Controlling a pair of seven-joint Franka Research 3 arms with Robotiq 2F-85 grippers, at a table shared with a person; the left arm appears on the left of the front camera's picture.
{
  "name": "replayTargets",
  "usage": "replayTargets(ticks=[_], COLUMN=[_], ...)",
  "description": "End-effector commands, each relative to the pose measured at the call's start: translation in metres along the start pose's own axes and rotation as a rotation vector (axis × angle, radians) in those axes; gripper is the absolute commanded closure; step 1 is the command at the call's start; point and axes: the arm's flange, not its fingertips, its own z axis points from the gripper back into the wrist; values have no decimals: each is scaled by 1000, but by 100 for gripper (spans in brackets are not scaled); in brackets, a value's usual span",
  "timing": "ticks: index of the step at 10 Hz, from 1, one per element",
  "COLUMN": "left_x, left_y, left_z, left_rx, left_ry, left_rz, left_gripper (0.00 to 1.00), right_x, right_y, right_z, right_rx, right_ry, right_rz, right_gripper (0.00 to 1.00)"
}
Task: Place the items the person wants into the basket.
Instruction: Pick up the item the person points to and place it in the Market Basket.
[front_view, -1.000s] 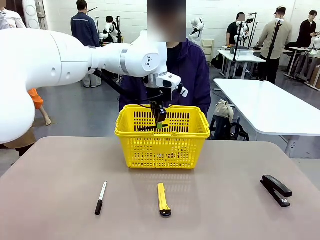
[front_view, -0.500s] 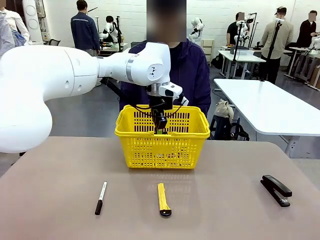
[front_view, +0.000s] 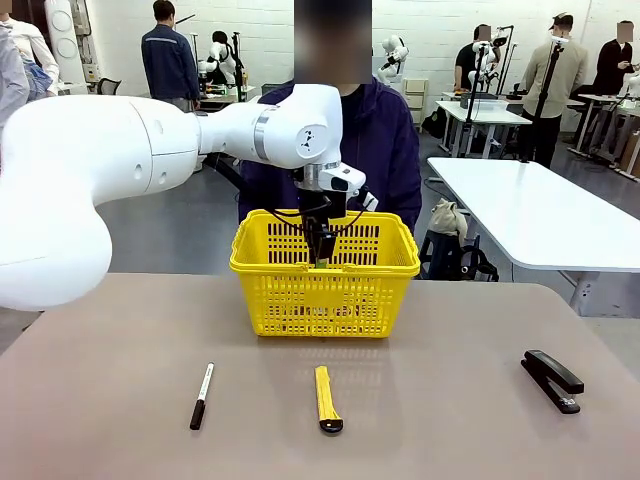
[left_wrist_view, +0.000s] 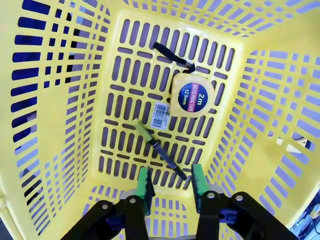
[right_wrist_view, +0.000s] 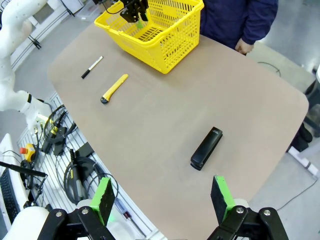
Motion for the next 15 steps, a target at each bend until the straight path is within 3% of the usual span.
replayTargets(ticks=[1, 9, 11, 13, 15], left_x=[14, 9, -1, -53, -127], left_y=[12, 9, -8, -51, -80], left_z=[8, 15, 27, 62, 94], left_rx=[6, 1, -8, -41, -50], left_ry=[17, 18, 5, 43, -1], left_rz=[-23, -24, -45, -128, -133], left_gripper=[0, 0, 0, 0, 0], right_x=[0, 0, 0, 0, 0], right_y=[-1, -1, -1, -1, -1], right_z=[0, 0, 0, 0, 0], right_rx=[18, 18, 18, 18, 18], right_ry=[-29, -29, -29, -29, -29], right_rz=[17, 17, 17, 17, 17], right_gripper=[0, 0, 0, 0, 0])
